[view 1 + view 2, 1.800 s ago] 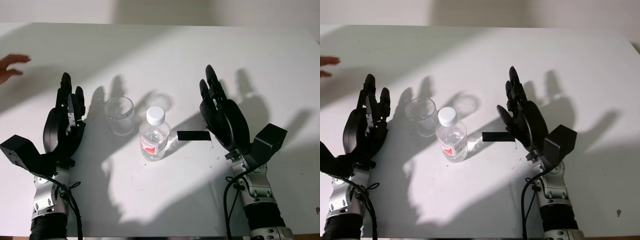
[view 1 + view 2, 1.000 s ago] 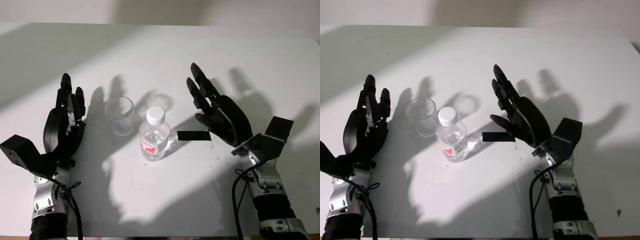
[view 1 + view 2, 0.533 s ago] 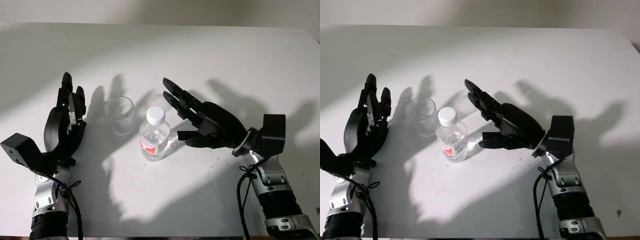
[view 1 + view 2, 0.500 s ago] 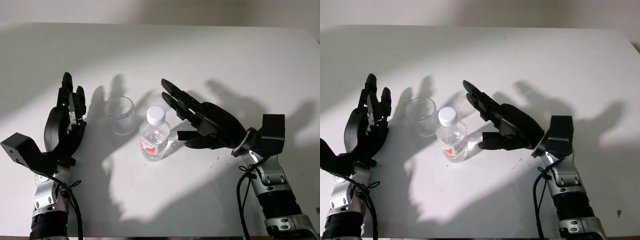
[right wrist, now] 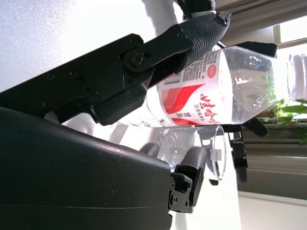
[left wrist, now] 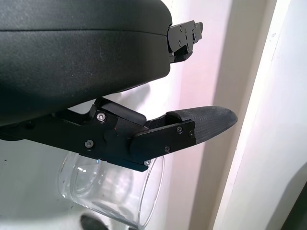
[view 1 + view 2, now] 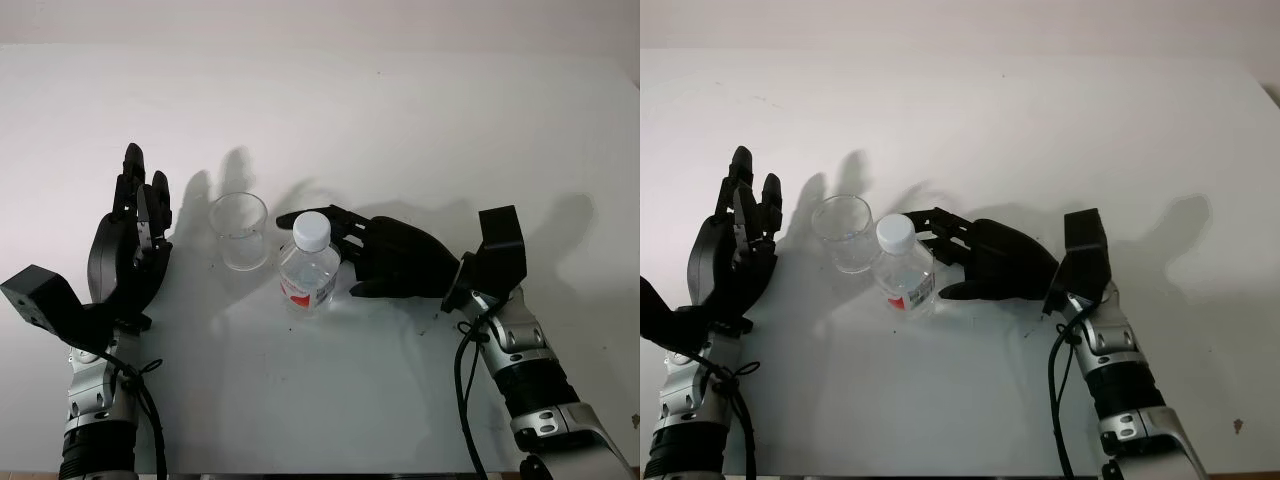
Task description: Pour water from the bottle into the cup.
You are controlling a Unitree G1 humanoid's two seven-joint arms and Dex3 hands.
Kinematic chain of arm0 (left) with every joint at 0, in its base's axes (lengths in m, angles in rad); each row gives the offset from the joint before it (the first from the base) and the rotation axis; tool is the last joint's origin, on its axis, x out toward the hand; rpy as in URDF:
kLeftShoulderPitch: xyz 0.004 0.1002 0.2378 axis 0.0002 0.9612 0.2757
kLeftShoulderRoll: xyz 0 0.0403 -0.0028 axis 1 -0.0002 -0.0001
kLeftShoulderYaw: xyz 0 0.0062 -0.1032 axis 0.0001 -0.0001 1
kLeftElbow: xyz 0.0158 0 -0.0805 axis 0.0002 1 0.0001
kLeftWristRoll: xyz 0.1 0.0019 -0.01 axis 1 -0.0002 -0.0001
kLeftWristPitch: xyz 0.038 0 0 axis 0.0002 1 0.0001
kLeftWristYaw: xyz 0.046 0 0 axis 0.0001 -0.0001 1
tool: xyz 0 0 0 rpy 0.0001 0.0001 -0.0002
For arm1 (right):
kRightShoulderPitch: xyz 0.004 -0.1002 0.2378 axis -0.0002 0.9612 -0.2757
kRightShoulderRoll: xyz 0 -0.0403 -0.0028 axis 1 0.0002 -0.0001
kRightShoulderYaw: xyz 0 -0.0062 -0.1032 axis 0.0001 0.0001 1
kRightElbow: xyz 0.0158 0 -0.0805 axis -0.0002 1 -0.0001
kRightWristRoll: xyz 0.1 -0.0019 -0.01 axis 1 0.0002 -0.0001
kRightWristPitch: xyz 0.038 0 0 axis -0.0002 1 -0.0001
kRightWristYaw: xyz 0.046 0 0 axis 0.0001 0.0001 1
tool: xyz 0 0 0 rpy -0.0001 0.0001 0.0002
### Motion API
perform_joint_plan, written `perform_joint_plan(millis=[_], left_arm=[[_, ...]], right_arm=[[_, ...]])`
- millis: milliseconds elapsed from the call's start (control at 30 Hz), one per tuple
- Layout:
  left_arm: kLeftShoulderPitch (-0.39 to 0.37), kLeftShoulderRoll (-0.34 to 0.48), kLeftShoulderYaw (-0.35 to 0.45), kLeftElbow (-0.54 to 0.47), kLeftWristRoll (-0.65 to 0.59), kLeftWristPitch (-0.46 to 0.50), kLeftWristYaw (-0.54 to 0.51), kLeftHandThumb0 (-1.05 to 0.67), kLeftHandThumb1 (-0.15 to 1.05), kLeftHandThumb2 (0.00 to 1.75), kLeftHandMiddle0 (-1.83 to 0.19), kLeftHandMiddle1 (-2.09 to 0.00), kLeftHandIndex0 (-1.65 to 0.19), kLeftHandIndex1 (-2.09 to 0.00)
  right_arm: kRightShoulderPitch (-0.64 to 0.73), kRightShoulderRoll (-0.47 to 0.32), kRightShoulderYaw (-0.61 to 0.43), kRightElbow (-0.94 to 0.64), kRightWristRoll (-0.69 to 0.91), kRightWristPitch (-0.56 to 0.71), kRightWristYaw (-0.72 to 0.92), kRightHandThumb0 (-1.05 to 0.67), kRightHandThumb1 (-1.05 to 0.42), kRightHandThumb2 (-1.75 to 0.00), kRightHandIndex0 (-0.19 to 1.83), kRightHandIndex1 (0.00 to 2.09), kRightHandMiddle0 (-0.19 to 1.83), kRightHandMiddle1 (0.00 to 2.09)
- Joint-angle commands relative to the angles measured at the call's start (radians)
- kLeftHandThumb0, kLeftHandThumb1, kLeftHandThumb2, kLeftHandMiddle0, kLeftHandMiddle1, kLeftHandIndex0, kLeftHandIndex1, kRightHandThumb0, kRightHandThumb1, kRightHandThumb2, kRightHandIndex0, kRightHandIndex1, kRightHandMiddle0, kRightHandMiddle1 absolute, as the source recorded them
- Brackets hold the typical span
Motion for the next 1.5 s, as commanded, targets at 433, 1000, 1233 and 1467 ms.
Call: perform_joint_plan(millis=[433, 1000, 1233, 1467], left_arm=[[0.017, 0.005, 0.008, -0.009, -0.004, -0.007, -0.007, -0.71, 1.05, 0.64, 0.19, 0.00, 0.19, 0.00], [-0.006, -0.002, 0.006, 0.002, -0.005, -0.009, -0.006, -0.71, 1.05, 0.63, 0.19, 0.00, 0.19, 0.00], [-0.009, -0.006, 0.008, -0.001, -0.010, -0.005, 0.000, -0.71, 1.05, 0.62, 0.19, 0.00, 0.19, 0.00], [-0.014, -0.004, 0.006, 0.010, -0.004, -0.014, 0.001, -0.71, 1.05, 0.63, 0.19, 0.00, 0.19, 0.00]], right_arm=[[-0.078, -0.028, -0.011, 0.123, -0.040, 0.012, 0.075, -0.92, -0.85, -0.05, 0.07, 1.69, -0.09, 1.72], [-0.209, -0.064, 0.114, 0.186, -0.161, -0.245, 0.346, -1.05, -0.89, -0.06, -0.19, 0.05, -0.19, 0.31], [-0.207, -0.057, 0.114, 0.159, -0.139, -0.271, 0.381, -1.05, -0.93, -0.06, -0.19, 0.00, -0.19, 0.17], [-0.203, -0.031, 0.098, 0.163, -0.092, -0.156, 0.386, -0.94, -0.84, -0.04, 0.02, 0.12, -0.03, 0.27]])
